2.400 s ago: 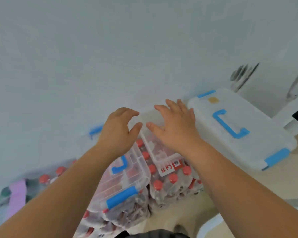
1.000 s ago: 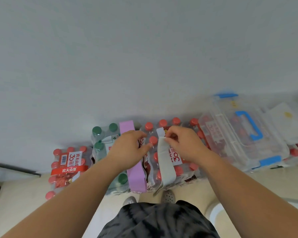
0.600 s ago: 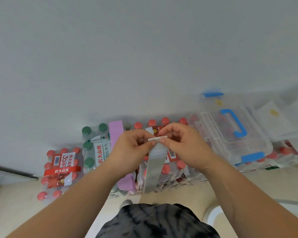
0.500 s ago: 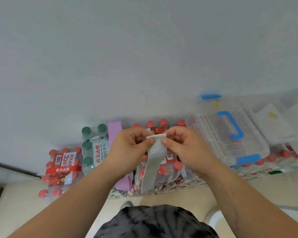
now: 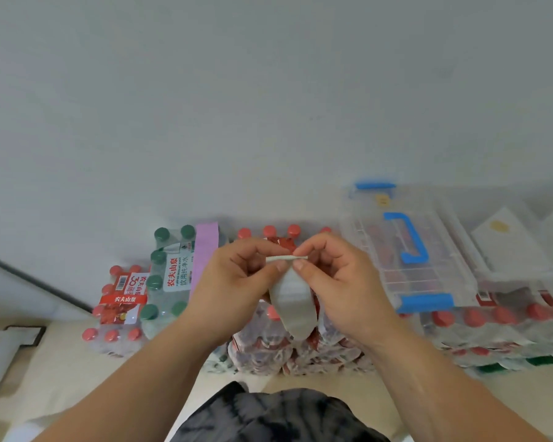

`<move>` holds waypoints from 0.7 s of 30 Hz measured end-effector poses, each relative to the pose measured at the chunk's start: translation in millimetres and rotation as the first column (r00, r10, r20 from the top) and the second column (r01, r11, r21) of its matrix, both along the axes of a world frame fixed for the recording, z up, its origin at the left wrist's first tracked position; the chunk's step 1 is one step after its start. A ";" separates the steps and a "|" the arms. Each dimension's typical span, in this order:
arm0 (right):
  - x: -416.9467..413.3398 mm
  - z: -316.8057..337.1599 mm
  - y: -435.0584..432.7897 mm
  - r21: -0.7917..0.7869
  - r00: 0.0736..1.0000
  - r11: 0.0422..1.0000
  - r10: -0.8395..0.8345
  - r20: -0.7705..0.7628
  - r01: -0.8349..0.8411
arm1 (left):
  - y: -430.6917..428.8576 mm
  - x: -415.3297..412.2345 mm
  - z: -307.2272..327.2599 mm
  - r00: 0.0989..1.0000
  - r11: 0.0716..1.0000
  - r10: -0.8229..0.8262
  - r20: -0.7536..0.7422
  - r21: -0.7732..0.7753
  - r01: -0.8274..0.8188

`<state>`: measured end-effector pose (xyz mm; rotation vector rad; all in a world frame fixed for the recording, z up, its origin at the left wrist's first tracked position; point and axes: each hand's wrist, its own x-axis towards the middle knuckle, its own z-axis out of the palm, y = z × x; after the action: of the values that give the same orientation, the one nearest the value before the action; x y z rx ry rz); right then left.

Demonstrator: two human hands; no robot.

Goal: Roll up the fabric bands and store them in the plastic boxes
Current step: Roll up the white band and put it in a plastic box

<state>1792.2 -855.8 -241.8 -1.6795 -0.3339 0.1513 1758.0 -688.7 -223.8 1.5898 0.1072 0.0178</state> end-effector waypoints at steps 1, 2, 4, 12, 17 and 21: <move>-1.3 0.5 -1.6 -0.006 1.000 1.000 0.017 -0.001 -0.017 | -1.6 -2.0 1.2 1.000 1.000 0.005 0.002 -0.002 -0.005; -2.3 1.7 -2.9 0.004 0.999 0.999 0.032 -0.009 -0.032 | -2.7 -3.9 3.1 1.000 1.000 0.010 -0.004 -0.003 -0.010; -5.0 5.9 -4.4 0.064 0.998 0.997 0.048 -0.041 -0.045 | -2.9 -5.6 6.4 1.000 1.000 0.023 -0.007 0.009 -0.023; 0.2 19.2 -15.5 0.152 0.995 0.987 0.065 -0.077 -0.053 | -13.5 -8.3 19.6 0.998 0.999 0.022 0.062 0.024 -0.023; 3.4 20.9 -19.4 0.142 0.990 0.984 0.122 -0.074 -0.110 | -12.3 -9.6 23.9 1.000 1.000 -0.009 0.023 0.024 0.008; 3.8 16.2 -18.8 0.090 0.987 0.989 0.126 -0.104 -0.117 | -10.2 -7.7 19.0 1.000 0.995 -0.024 -0.001 0.101 0.024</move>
<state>1795.9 -874.6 -225.6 -1.5618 -0.3556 0.3146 1750.3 -698.9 -204.9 1.6925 0.0883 0.0048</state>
